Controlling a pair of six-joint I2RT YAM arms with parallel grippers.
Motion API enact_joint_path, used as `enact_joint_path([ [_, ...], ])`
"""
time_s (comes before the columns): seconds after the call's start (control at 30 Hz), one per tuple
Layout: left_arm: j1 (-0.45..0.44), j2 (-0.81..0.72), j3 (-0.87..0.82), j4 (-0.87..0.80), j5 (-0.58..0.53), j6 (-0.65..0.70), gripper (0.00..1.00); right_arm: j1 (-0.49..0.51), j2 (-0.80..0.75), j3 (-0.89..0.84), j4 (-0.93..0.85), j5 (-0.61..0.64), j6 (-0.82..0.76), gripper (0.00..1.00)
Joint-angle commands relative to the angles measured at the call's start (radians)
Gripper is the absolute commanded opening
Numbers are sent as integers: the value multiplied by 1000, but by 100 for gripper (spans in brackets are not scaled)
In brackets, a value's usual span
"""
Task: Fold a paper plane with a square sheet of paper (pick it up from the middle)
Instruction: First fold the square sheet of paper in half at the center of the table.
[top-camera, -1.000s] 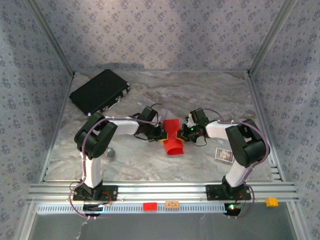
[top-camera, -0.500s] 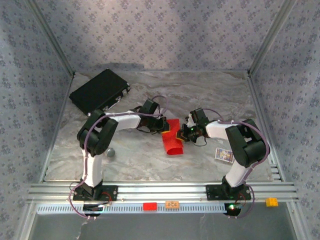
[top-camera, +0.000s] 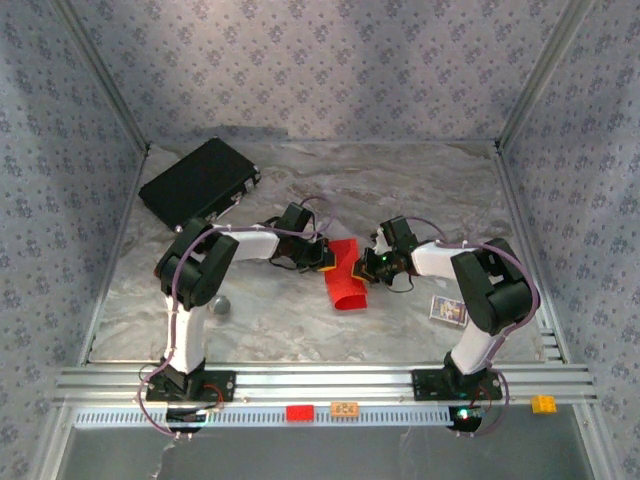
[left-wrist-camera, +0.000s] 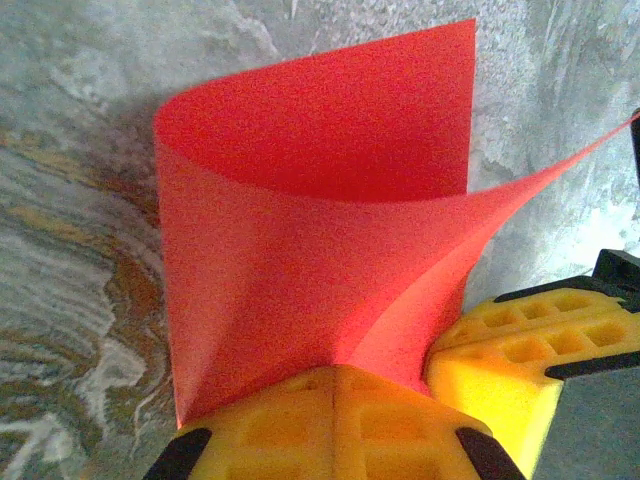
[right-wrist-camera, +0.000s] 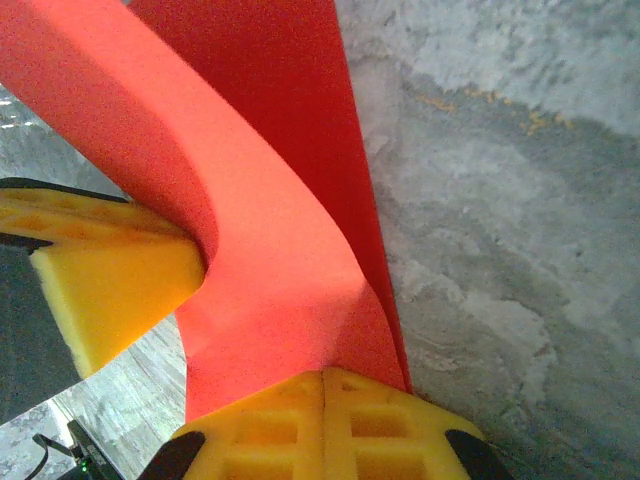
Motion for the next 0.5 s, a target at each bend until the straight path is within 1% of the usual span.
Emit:
enact_joint_path([
  [0.0, 20, 3, 31, -64, -12, 27, 2, 2, 46, -49, -158, 148, 10, 0],
  [0.2, 27, 30, 108, -101, 3, 53, 2, 3, 47, -47, -157, 146, 10, 0],
  [0.47, 45, 87, 86, -87, -3, 53, 1, 2, 46, -49, -156, 144, 9, 0],
])
